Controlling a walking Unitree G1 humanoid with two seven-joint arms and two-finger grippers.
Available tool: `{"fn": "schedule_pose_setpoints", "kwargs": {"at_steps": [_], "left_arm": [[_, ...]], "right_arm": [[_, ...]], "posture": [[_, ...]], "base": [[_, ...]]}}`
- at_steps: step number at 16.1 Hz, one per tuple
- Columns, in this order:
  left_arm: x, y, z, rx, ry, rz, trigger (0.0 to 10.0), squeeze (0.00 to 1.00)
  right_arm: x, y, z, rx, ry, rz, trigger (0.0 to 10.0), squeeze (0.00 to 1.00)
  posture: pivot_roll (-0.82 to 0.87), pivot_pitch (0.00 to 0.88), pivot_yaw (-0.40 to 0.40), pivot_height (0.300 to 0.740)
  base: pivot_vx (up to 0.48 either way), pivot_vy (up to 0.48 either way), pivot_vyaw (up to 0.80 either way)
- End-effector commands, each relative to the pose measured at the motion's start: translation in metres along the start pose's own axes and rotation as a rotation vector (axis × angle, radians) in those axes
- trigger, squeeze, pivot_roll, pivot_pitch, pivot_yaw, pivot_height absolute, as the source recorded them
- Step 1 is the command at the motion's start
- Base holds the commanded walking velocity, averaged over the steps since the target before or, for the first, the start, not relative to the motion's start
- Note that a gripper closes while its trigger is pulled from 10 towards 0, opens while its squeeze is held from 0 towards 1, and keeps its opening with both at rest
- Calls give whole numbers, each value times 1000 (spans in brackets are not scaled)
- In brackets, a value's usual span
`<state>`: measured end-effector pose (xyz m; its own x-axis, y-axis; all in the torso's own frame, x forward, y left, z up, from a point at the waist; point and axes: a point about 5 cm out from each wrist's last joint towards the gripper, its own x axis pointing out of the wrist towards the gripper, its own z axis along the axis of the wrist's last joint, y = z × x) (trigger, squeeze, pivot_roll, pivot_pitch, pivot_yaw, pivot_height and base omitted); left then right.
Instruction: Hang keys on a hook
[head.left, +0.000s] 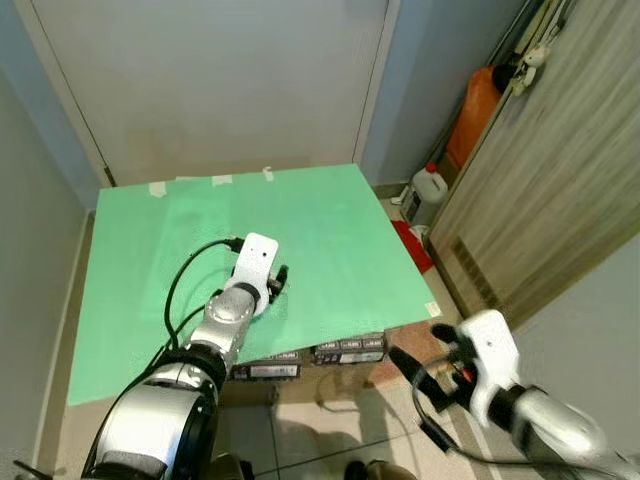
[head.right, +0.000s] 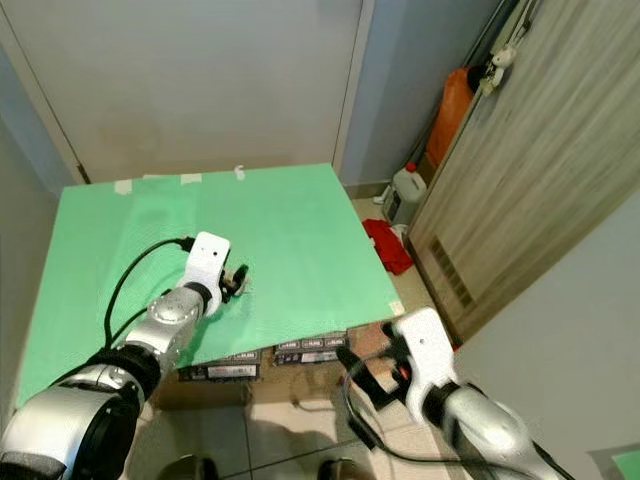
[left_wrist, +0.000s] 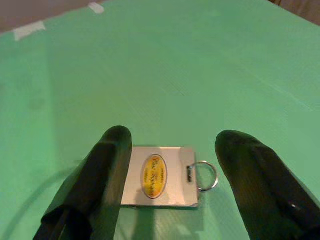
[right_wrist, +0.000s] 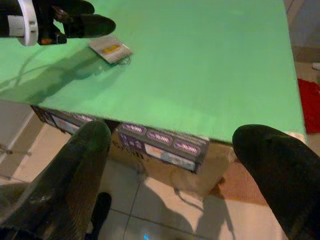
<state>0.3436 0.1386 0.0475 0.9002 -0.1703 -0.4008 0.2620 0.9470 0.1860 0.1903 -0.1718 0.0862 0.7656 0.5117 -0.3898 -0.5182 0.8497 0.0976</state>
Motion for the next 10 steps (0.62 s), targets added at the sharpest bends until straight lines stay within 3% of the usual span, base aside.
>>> {"fn": "schedule_pose_setpoints", "kwargs": {"at_steps": [1, 5, 10], "left_arm": [[2, -4, 3, 9, 7, -9, 10000, 0], [1, -4, -2, 5, 25, 0, 10000, 0], [-2, -12, -16, 0, 78, -10, 10000, 0]], "right_arm": [[-6, -3, 3, 1, -4, -11, 10000, 0], [-28, 6, -5, 25, 39, -38, 10000, 0], [-40, 13, -8, 58, 63, -54, 10000, 0]], "posture": [[-301, 140, -83, 732], [-352, 197, -82, 732], [-364, 230, -78, 732]], "base": [[0, 0, 0], [0, 0, 0], [0, 0, 0]]}}
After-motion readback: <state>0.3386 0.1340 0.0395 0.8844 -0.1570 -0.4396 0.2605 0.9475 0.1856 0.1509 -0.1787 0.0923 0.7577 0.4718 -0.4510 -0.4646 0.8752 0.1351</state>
